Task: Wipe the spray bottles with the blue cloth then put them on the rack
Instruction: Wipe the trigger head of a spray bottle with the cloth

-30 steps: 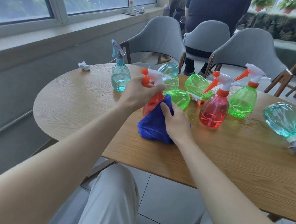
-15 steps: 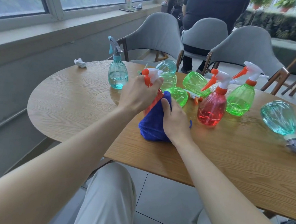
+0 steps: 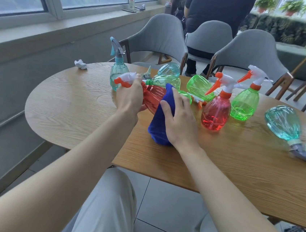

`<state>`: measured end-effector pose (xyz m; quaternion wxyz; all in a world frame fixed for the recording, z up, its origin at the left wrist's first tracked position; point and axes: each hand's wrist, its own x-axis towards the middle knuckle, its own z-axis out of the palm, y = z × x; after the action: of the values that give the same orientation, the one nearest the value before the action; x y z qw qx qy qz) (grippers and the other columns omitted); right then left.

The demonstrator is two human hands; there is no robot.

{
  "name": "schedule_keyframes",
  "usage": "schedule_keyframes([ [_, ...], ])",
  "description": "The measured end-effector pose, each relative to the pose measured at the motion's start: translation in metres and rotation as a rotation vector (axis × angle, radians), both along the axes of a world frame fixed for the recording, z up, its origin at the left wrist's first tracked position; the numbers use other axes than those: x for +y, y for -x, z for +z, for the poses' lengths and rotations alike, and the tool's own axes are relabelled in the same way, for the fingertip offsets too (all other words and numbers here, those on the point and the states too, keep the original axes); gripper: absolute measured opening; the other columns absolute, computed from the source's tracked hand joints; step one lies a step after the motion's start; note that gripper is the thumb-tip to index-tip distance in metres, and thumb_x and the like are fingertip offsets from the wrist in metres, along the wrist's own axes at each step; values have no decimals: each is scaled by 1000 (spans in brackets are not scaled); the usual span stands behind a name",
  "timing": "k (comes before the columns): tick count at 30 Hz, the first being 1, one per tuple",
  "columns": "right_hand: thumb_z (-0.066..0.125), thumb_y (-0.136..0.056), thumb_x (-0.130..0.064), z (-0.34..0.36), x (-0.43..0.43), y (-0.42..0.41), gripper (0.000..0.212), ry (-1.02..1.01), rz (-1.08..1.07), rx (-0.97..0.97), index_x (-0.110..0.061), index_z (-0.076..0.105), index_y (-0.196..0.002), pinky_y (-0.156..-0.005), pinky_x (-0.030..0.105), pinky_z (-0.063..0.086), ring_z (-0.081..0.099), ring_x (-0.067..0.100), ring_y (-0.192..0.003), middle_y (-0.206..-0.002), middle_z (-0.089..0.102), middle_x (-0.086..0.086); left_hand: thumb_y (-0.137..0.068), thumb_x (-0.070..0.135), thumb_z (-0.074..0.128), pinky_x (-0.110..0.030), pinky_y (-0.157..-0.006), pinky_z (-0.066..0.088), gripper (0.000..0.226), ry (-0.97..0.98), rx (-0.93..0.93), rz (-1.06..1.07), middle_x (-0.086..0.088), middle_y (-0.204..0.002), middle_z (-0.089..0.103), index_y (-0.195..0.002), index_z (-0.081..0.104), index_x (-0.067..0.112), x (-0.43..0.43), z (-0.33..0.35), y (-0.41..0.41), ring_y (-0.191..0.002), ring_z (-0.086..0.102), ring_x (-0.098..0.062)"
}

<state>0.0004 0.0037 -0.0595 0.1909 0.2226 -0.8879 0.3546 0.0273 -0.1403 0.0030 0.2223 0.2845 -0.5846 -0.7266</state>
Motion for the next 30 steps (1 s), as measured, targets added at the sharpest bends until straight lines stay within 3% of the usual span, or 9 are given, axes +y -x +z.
schedule_keyframes([
  [2, 39, -111, -52, 5, -1, -3, 56, 0, -49, 73, -25, 39, -161, -110, 41, 43, 50, 24, -135, -155, 48, -3, -107, 44, 59, -32, -64, 66, 22, -17, 11, -3, -2, -95, 78, -100, 64, 24, 5, 2, -3, -83, 79, -18],
  [8, 54, -109, -31, 14, -6, -8, 52, -304, -31, 431, -23, 44, -159, -119, 54, 35, 43, 33, -145, -156, 49, 6, -102, 46, 65, -44, -85, 66, 22, -101, 38, -2, -1, -104, 75, -93, 64, 26, 29, 5, -5, -101, 74, -25],
  [11, 48, -111, -38, 13, 10, -4, 53, -374, -10, 477, -23, 40, -161, -119, 54, 35, 42, 33, -145, -157, 48, 7, -102, 46, 64, -42, -82, 66, 20, -171, 53, 19, -2, -108, 75, -94, 59, 29, 37, 1, -6, -101, 75, -26],
  [14, 44, -111, -48, 14, 28, -7, 56, -251, -37, 372, -23, 39, -161, -120, 49, 38, 39, 29, -147, -157, 44, 6, -104, 46, 62, -38, -71, 68, 18, -257, 71, 40, -5, -110, 77, -98, 53, 31, 41, -2, -9, -97, 78, -26],
  [18, 44, -109, -54, 13, 38, -8, 57, 32, -4, 126, -28, 41, -159, -115, 29, 37, 39, 16, -146, -157, 41, -5, -107, 43, 62, -41, -74, 68, 18, -316, 82, 58, -5, -105, 79, -95, 56, 31, 49, -3, -13, -89, 80, -22],
  [23, 44, -111, -46, 37, 36, -2, 41, 408, -48, -199, -28, 57, -146, -105, 23, 35, 45, 1, -119, -133, 55, -9, -107, 44, 61, -34, -68, 66, 15, -281, 100, 11, -2, -103, 80, -102, 63, 29, 58, -9, -16, -88, 80, -19],
  [25, 39, -112, -45, 40, 36, -3, 42, 295, -72, -149, -26, 59, -144, -107, 29, 39, 48, 7, -119, -132, 58, -6, -106, 43, 63, -32, -65, 65, 17, -247, 114, 6, -2, -103, 80, -110, 66, 27, 56, -9, -15, -88, 81, -19],
  [27, 36, -112, -47, 35, 33, -10, 47, 82, -75, 38, -26, 55, -149, -112, 35, 41, 52, 17, -128, -139, 59, -2, -105, 43, 64, -34, -65, 65, 24, -187, 129, -11, -3, -104, 81, -117, 69, 23, 53, -7, -13, -90, 81, -21],
  [30, 36, -110, -47, 27, 26, -17, 51, -152, -71, 245, -24, 51, -153, -113, 45, 41, 51, 28, -133, -145, 57, 3, -101, 45, 66, -48, -85, 66, 26, -34, 137, -25, -3, -97, 81, -103, 76, 22, 50, -4, -11, -95, 79, -25],
])
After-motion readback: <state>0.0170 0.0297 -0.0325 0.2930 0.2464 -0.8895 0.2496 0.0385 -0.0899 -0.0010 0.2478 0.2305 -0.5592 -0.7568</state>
